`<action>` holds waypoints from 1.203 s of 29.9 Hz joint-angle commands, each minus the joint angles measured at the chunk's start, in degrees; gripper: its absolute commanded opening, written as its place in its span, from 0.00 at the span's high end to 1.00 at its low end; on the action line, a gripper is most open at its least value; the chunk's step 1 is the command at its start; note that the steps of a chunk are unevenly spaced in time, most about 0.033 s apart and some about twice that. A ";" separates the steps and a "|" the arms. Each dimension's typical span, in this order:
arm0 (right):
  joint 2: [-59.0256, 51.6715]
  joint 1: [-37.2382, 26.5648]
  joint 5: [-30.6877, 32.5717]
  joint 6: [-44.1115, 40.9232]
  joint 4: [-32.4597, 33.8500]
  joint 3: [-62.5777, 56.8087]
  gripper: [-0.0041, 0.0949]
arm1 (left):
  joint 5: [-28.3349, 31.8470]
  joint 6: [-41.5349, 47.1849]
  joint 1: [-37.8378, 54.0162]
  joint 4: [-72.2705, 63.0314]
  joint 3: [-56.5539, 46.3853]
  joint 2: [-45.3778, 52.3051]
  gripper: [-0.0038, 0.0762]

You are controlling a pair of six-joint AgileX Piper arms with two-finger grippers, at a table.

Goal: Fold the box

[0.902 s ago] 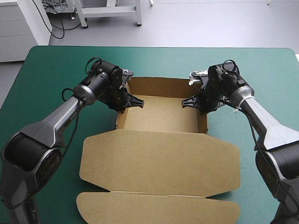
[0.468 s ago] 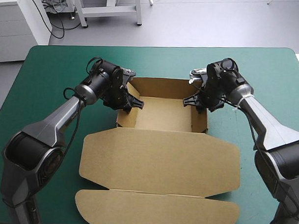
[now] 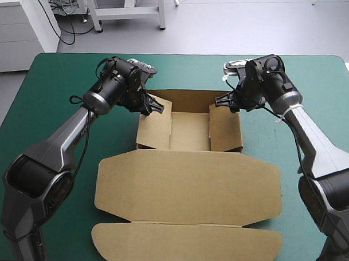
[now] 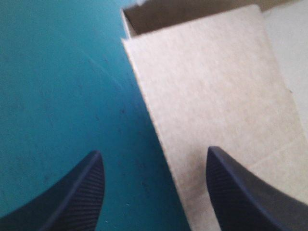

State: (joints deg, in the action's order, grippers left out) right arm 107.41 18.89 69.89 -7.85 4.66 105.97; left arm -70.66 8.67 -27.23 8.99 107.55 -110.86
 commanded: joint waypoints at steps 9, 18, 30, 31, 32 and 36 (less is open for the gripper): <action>-8.80 -0.23 -0.94 0.77 1.09 4.49 0.50 | -3.48 -0.25 -0.19 0.20 10.95 10.05 0.42; -8.81 -0.23 -0.94 0.23 1.09 3.13 0.50 | -3.57 -4.77 -0.09 1.84 10.82 19.77 0.96; -2.97 -0.23 -0.94 0.02 -1.06 1.82 0.50 | -3.57 -7.88 -0.09 0.78 -2.21 34.95 0.96; -2.24 -0.23 -0.94 0.02 -1.06 1.82 0.50 | -3.57 -7.88 -0.09 0.78 -5.13 36.60 0.96; -1.61 -0.23 -0.94 0.02 -1.06 1.82 0.50 | -3.57 -7.88 -0.09 0.78 -7.61 38.19 0.96; 0.71 -0.23 -0.94 -0.07 -1.40 1.62 0.50 | -3.34 -7.88 -0.09 1.50 -20.19 44.51 0.96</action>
State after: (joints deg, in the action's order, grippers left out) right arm 109.79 18.89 70.36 -7.86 3.28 106.51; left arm -71.52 0.79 -27.23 9.64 92.72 -71.33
